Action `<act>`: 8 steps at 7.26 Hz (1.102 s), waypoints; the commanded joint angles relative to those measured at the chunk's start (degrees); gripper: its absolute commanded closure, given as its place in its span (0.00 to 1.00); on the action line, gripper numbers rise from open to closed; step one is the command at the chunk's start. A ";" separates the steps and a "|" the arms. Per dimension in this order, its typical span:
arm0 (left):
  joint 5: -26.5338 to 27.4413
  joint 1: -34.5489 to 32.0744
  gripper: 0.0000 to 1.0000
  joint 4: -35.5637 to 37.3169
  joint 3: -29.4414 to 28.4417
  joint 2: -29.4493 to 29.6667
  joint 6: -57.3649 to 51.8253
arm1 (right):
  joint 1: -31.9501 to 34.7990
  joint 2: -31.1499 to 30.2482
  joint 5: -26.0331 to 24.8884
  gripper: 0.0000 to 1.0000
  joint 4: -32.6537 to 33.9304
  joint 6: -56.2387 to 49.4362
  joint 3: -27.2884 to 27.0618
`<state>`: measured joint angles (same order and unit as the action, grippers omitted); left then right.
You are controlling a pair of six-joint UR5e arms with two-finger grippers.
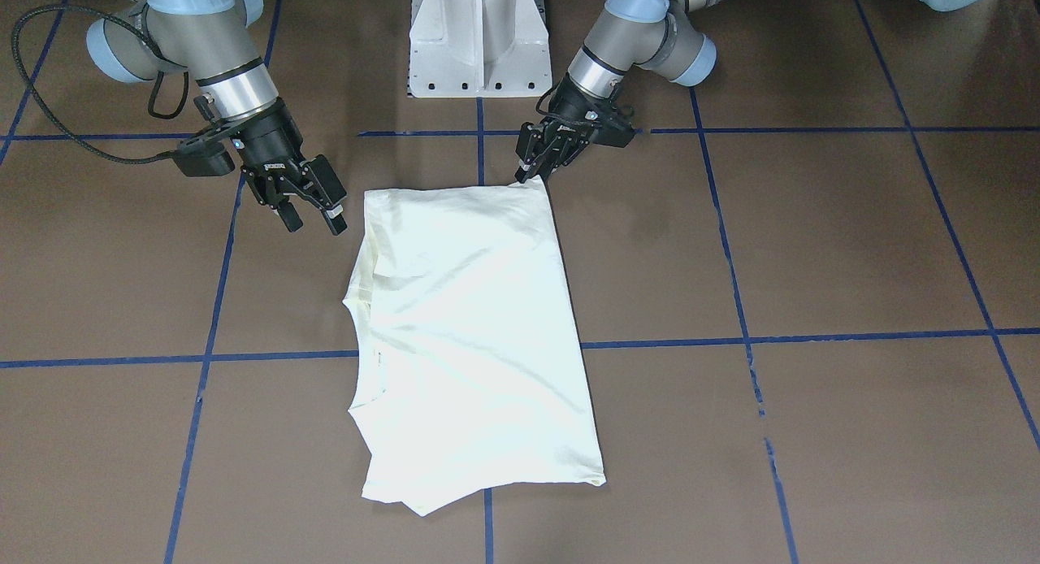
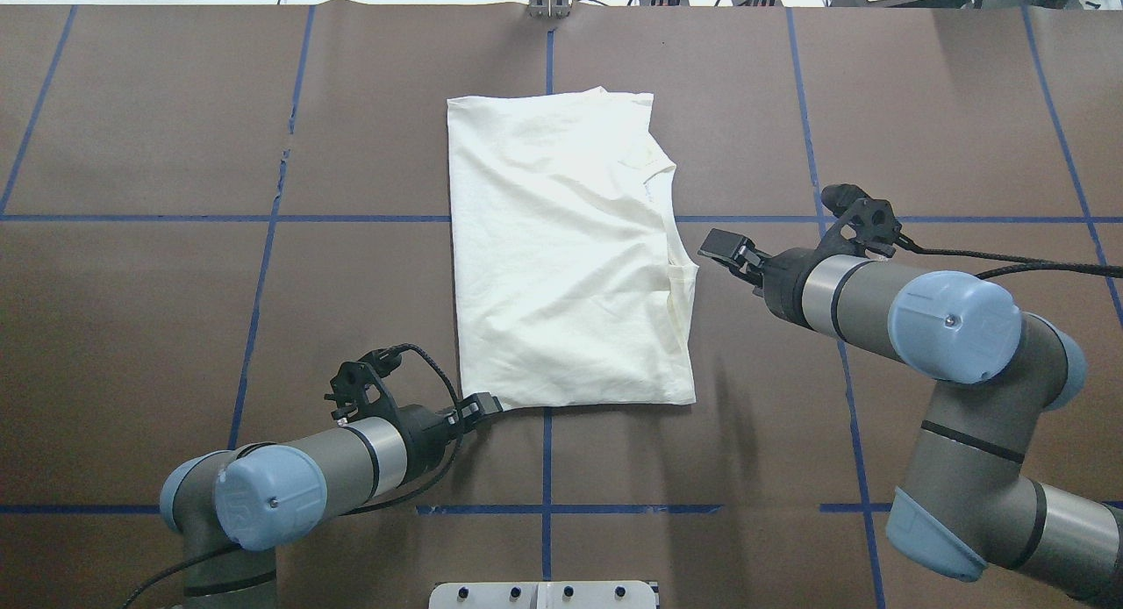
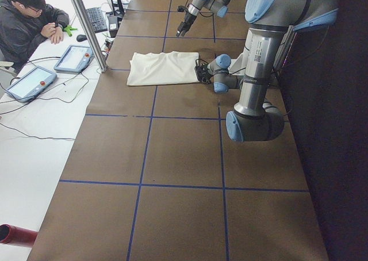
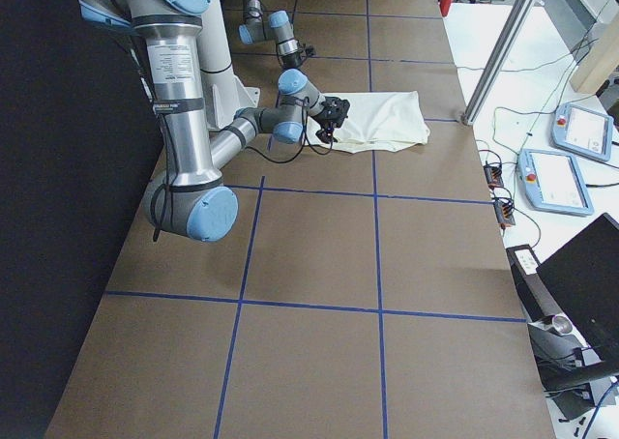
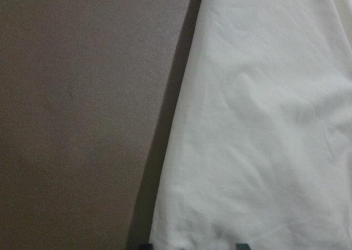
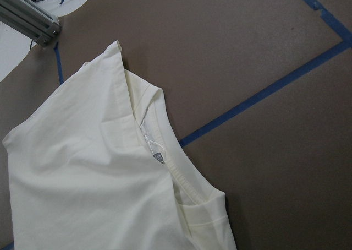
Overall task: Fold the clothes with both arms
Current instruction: 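Move the right gripper to the shirt corner nearest it and grasp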
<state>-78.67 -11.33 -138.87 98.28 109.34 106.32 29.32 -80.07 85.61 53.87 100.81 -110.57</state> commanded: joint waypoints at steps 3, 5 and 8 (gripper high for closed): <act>0.00 -0.27 1.00 2.37 1.39 0.09 -0.76 | -3.29 0.78 -2.90 0.11 0.71 2.44 0.44; 0.00 -0.19 1.00 2.37 1.48 0.17 -0.67 | -5.57 4.54 -4.99 0.22 7.78 8.31 0.53; -0.08 -0.27 1.00 2.37 1.48 0.97 -0.67 | -11.64 9.30 -11.07 0.20 18.43 9.40 1.93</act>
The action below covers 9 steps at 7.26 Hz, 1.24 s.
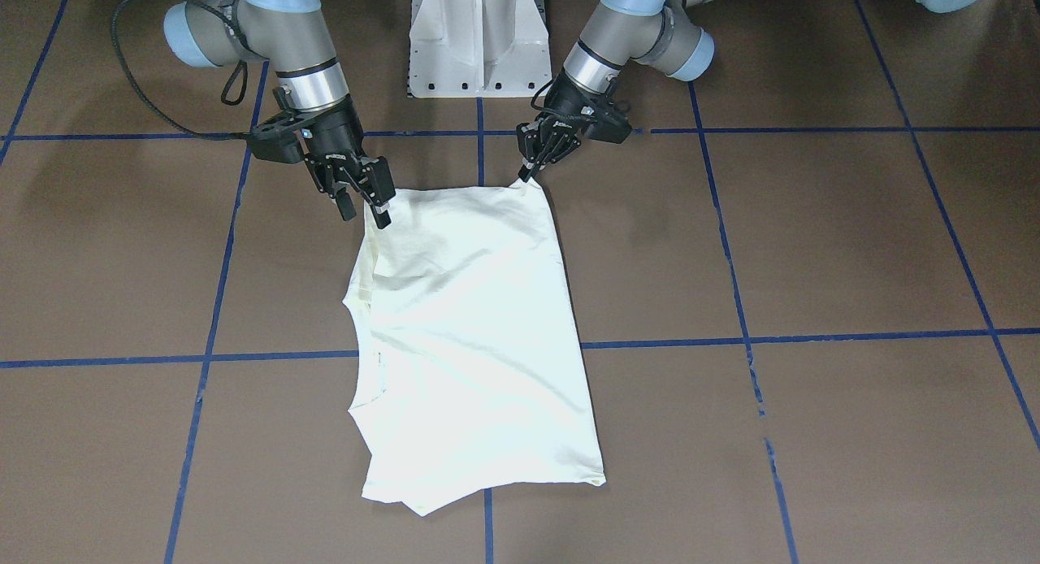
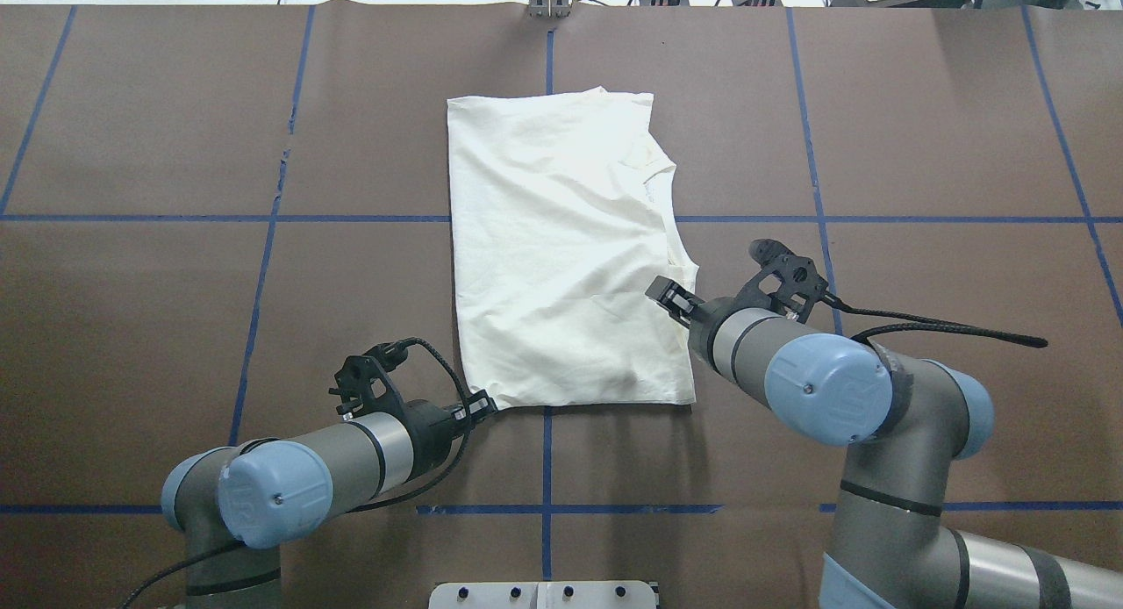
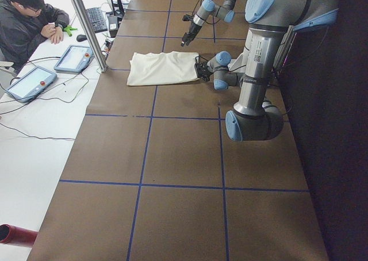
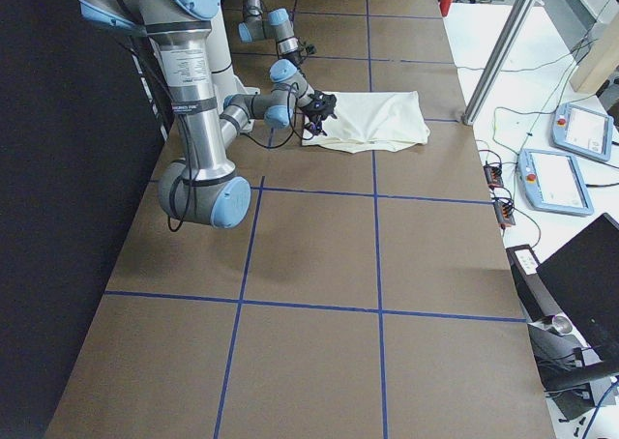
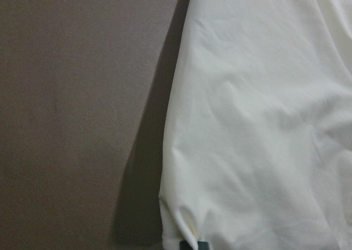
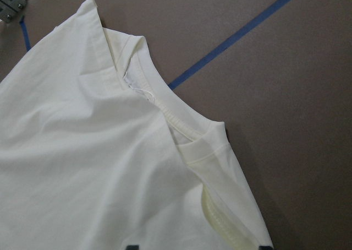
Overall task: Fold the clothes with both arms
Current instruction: 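Move the right gripper to the shirt corner nearest it and grasp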
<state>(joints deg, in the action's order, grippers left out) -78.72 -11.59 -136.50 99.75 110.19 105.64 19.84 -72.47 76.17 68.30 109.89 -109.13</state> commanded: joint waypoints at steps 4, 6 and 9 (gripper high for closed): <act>-0.03 -0.10 1.00 0.00 0.09 0.03 0.00 | -2.62 2.69 -1.64 0.17 6.41 -1.43 4.19; -0.03 0.08 1.00 0.00 0.09 0.03 0.00 | -2.18 2.69 -1.73 0.17 6.50 -2.32 5.50; -0.03 0.17 1.00 0.00 0.09 0.03 0.00 | -2.17 2.77 -2.17 0.20 6.50 -2.32 6.21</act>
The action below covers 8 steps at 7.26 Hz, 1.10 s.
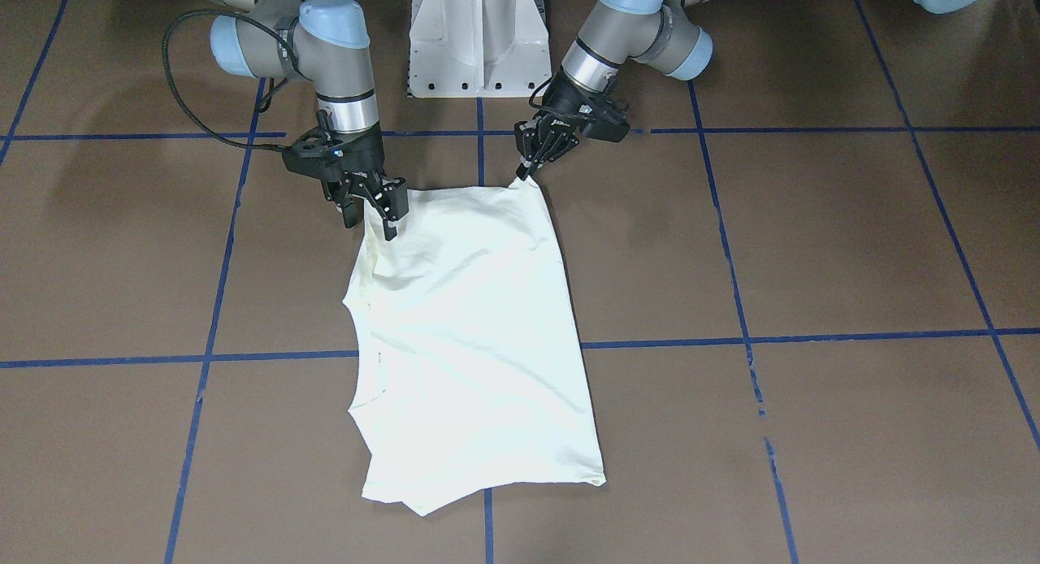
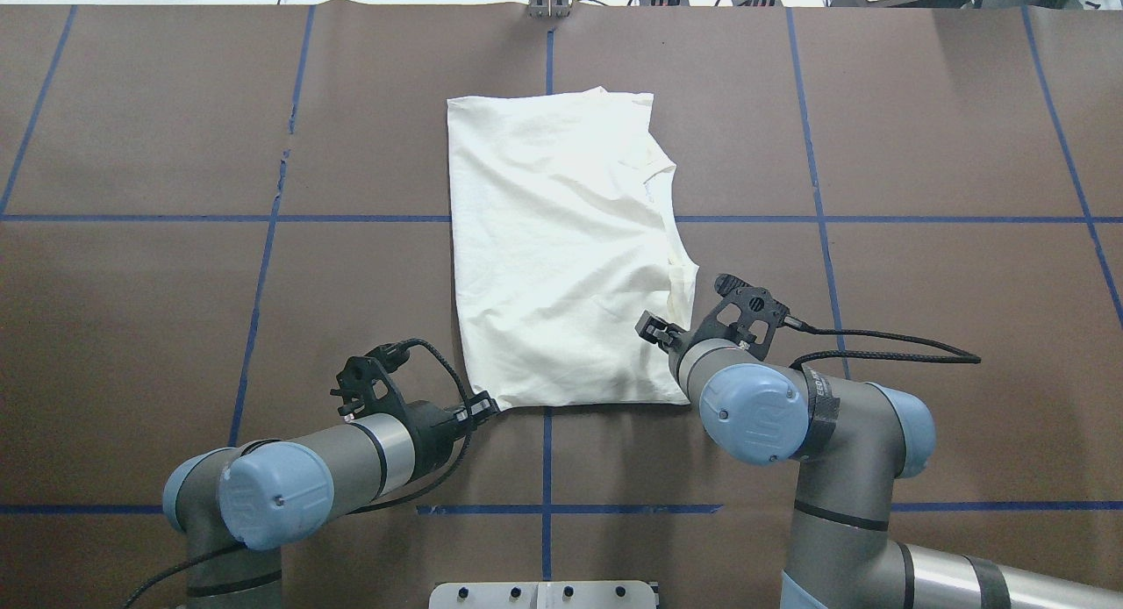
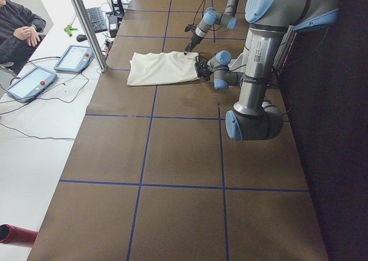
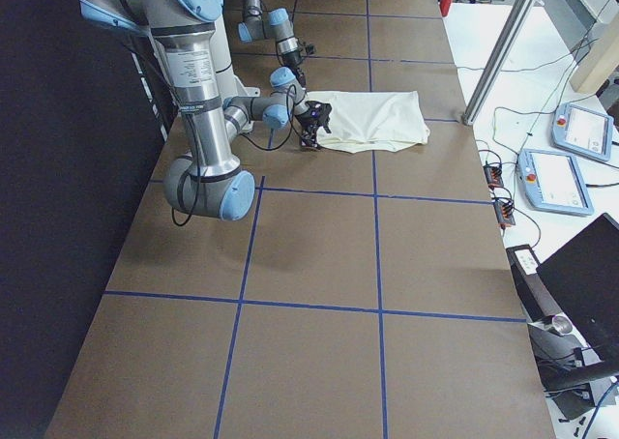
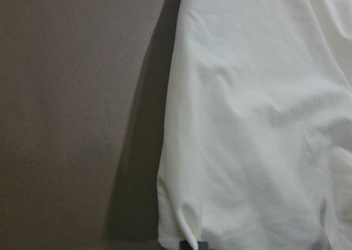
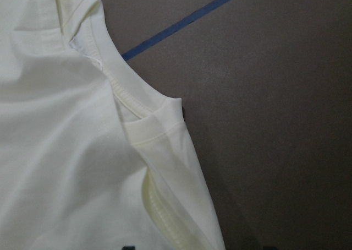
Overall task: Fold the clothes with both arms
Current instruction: 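Move the right gripper to the shirt corner nearest it and grasp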
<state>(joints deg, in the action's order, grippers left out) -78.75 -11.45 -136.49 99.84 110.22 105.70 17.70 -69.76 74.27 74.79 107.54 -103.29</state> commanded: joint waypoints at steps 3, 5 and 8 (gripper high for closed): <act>0.00 0.02 1.00 0.00 0.00 0.00 -0.06 | -0.03 0.15 -0.70 0.26 -0.17 0.30 0.46; 0.00 0.02 1.00 0.00 0.00 0.00 -0.06 | -0.12 0.15 -0.79 0.30 -0.44 0.47 0.46; 0.00 0.02 1.00 0.00 0.00 0.08 -0.06 | -0.12 1.81 -1.58 0.39 -0.61 0.74 1.42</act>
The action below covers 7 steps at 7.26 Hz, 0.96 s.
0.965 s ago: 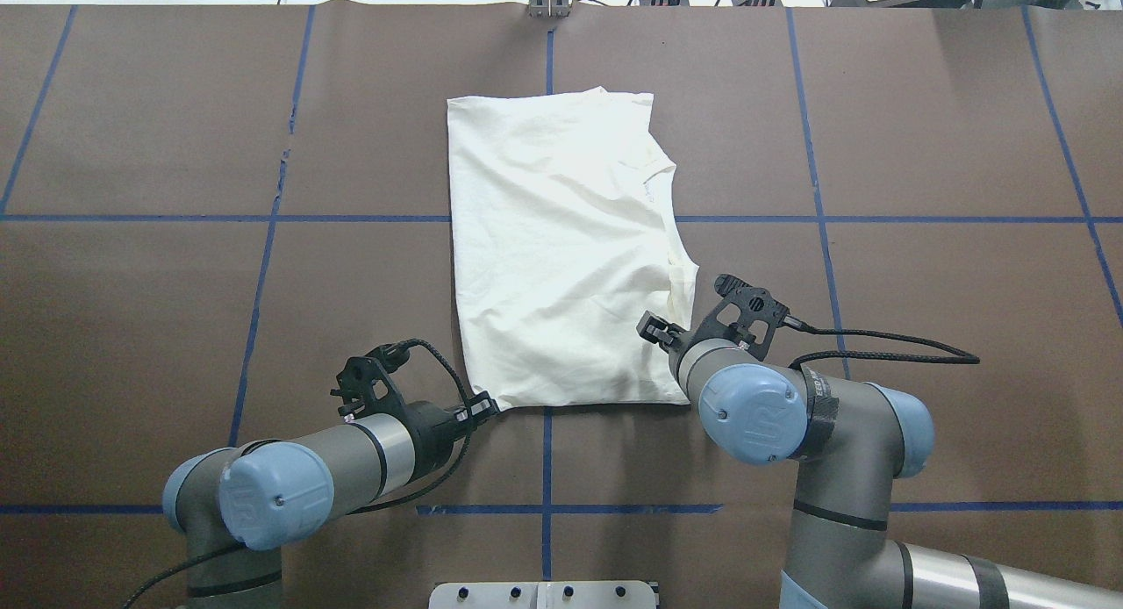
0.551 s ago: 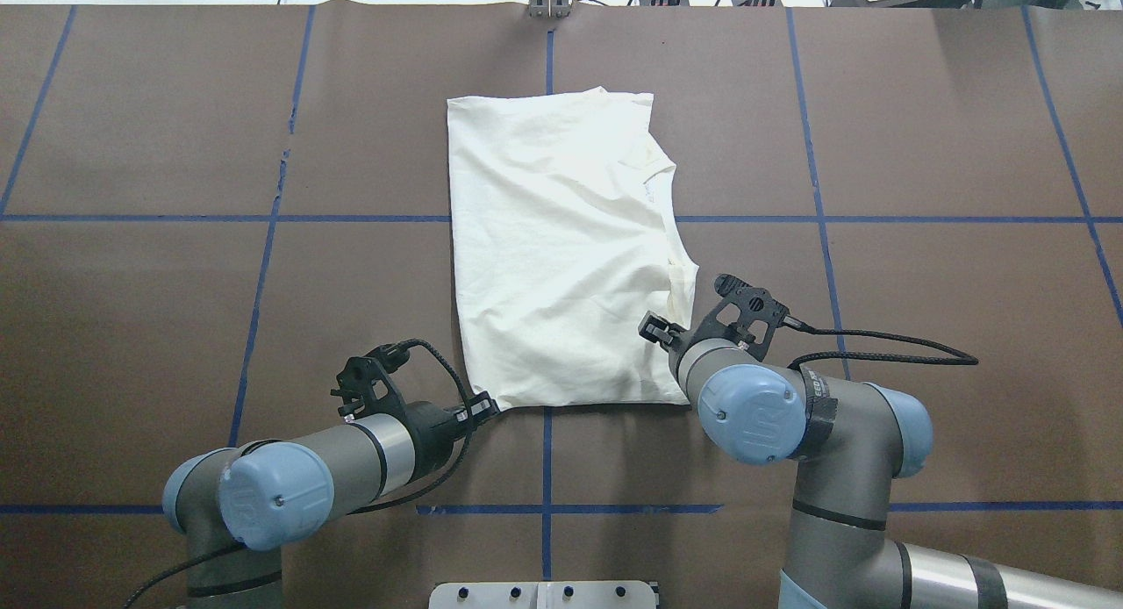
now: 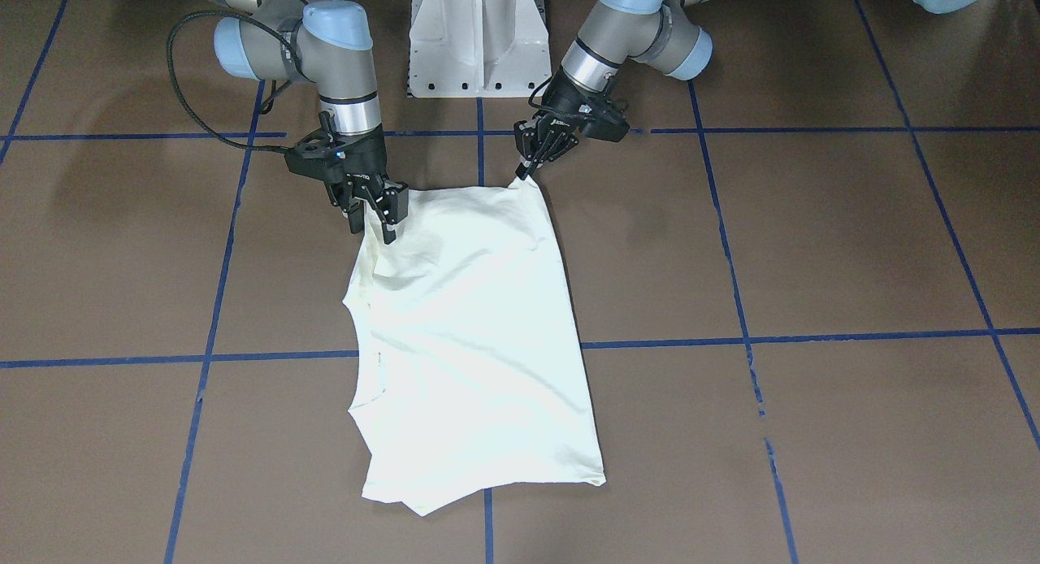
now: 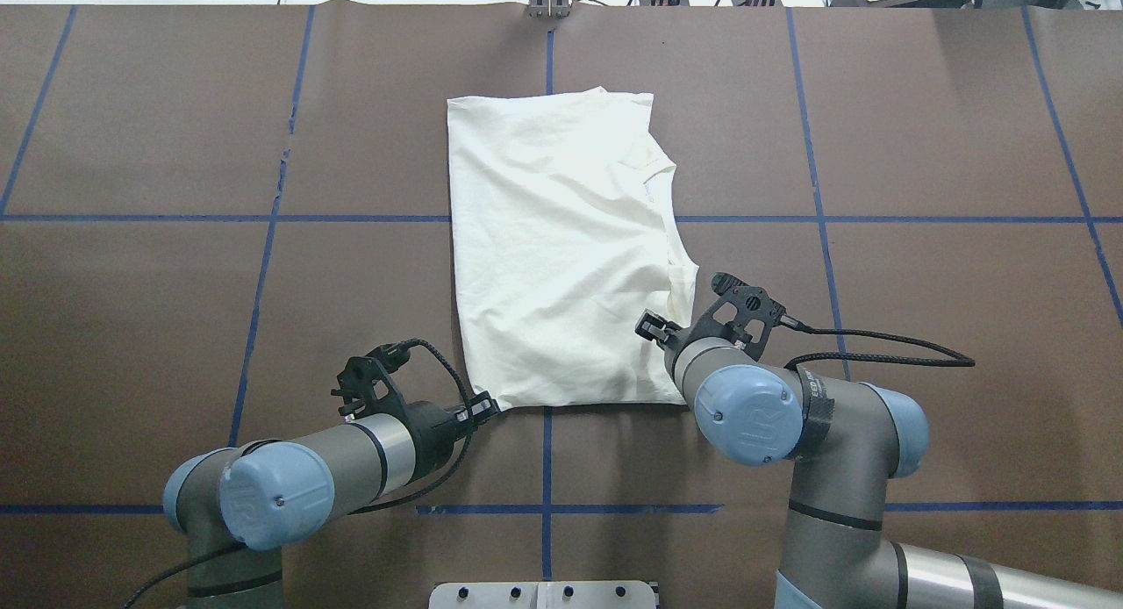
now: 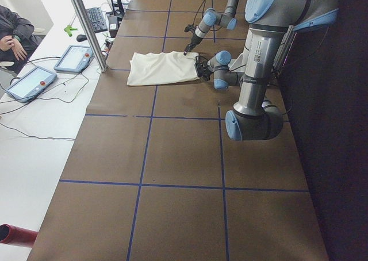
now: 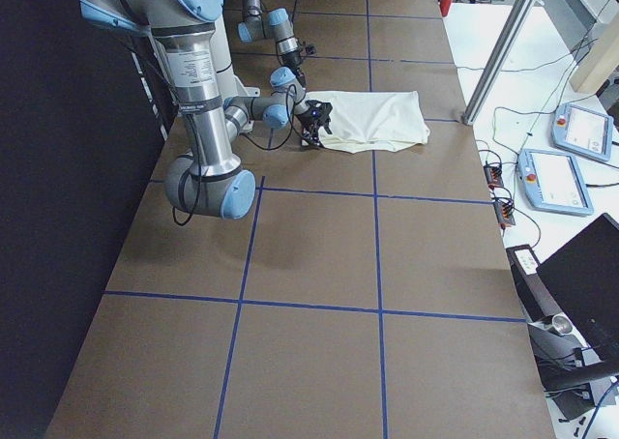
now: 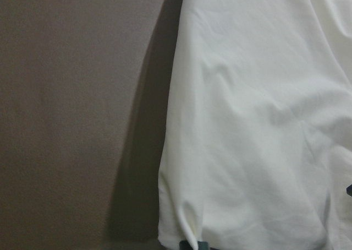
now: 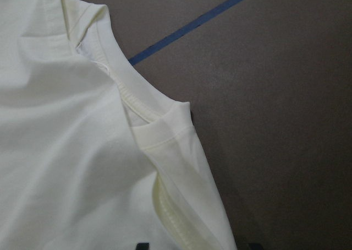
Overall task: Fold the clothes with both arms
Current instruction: 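Move the right gripper to the shirt corner nearest it and grasp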
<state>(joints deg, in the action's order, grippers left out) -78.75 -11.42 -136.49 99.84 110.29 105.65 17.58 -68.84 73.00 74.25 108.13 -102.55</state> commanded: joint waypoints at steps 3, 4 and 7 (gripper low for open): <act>0.00 0.09 1.00 0.00 0.00 0.01 0.00 | 0.00 1.61 -0.32 0.39 0.19 -0.46 2.00; 0.00 0.00 1.00 -0.09 0.00 0.01 0.00 | 0.08 1.69 -0.32 0.70 0.20 -0.38 1.83; 0.00 0.00 1.00 0.00 0.35 0.01 0.00 | 0.26 1.78 -0.32 1.00 0.20 0.15 1.56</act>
<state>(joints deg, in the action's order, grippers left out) -78.75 -11.40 -136.50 99.98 110.30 105.64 17.79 -67.10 72.71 74.44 108.10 -100.85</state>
